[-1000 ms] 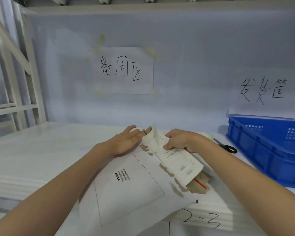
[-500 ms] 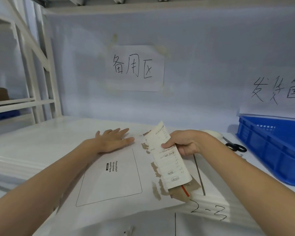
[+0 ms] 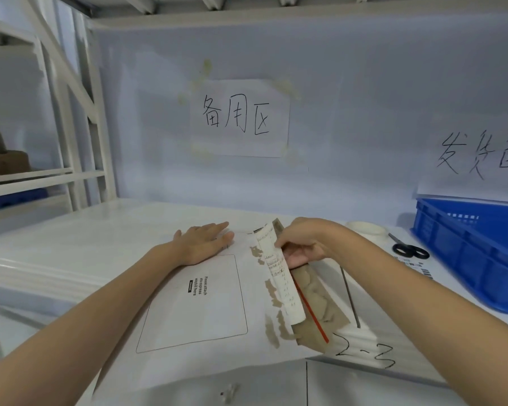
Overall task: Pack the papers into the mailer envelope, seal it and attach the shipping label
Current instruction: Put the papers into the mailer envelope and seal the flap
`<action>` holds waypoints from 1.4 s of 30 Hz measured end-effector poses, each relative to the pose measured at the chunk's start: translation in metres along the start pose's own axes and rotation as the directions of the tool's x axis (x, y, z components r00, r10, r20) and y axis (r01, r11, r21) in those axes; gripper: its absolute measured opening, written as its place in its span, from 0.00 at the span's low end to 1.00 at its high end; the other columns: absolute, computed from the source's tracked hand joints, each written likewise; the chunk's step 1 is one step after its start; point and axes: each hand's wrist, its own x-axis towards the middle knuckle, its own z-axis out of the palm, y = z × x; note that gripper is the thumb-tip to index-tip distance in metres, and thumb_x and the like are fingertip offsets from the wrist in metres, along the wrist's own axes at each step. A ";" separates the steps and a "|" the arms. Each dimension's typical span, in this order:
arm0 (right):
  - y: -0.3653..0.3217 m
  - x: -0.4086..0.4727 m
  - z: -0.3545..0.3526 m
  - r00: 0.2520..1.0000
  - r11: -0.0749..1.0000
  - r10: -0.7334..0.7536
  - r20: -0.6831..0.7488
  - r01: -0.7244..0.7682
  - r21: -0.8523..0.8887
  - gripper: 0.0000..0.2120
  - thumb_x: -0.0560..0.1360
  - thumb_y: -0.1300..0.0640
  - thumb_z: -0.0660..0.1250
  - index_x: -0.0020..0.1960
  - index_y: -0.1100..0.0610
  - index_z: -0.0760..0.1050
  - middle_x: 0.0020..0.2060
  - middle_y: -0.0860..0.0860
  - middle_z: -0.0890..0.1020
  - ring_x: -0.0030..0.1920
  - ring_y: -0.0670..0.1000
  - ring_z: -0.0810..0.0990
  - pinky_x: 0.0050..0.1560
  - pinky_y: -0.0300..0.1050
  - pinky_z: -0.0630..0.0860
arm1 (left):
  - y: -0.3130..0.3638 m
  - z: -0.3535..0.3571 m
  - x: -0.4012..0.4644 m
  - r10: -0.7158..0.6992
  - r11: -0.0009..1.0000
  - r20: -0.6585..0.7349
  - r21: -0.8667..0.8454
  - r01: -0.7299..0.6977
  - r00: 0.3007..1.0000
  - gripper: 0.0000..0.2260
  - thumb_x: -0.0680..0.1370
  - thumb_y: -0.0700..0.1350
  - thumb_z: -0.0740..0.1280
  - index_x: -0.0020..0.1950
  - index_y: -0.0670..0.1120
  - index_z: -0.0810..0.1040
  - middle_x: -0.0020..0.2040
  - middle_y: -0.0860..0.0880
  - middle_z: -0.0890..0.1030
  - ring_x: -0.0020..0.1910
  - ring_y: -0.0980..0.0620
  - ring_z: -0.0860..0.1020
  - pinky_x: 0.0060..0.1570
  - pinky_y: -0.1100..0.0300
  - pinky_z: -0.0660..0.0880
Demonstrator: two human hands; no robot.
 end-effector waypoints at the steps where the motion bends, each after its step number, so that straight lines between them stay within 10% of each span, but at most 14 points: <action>1: 0.000 -0.002 -0.003 1.000 0.998 0.004 -0.025 -0.006 -0.059 0.06 0.79 0.69 0.61 0.53 0.69 0.75 0.40 0.62 0.84 0.34 0.54 0.85 0.38 0.47 0.84 | 0.000 0.001 0.001 -0.001 1.000 -0.002 0.000 0.001 1.000 0.30 0.79 0.69 0.43 0.80 0.62 0.51 0.81 0.56 0.56 0.80 0.47 0.54 0.74 0.36 0.45; 24: 0.000 0.002 0.007 0.992 0.990 0.120 0.026 -0.118 -0.076 0.02 0.76 0.71 0.65 0.46 0.68 0.76 0.32 0.59 0.84 0.30 0.51 0.85 0.38 0.44 0.83 | 0.006 -0.002 -0.006 -0.034 0.995 -0.026 -0.091 0.032 0.999 0.28 0.81 0.67 0.42 0.80 0.61 0.52 0.81 0.56 0.56 0.80 0.48 0.52 0.75 0.38 0.45; 35: 0.001 0.004 0.011 0.991 0.986 0.131 -0.017 -0.132 -0.102 0.04 0.77 0.71 0.64 0.48 0.65 0.75 0.38 0.57 0.81 0.36 0.51 0.82 0.31 0.42 0.82 | -0.008 -0.012 -0.024 0.065 0.827 -0.074 -0.555 -0.096 0.995 0.33 0.76 0.74 0.47 0.79 0.62 0.56 0.76 0.65 0.60 0.77 0.58 0.57 0.74 0.56 0.53; 42: 0.010 0.001 -0.006 0.993 0.994 0.110 -0.038 -0.110 -0.003 0.05 0.77 0.71 0.65 0.50 0.64 0.76 0.41 0.57 0.81 0.38 0.51 0.82 0.29 0.41 0.81 | -0.044 -0.023 -0.045 -0.057 0.959 0.005 -0.277 0.056 0.998 0.43 0.68 0.81 0.45 0.80 0.63 0.47 0.82 0.56 0.50 0.80 0.50 0.51 0.77 0.41 0.44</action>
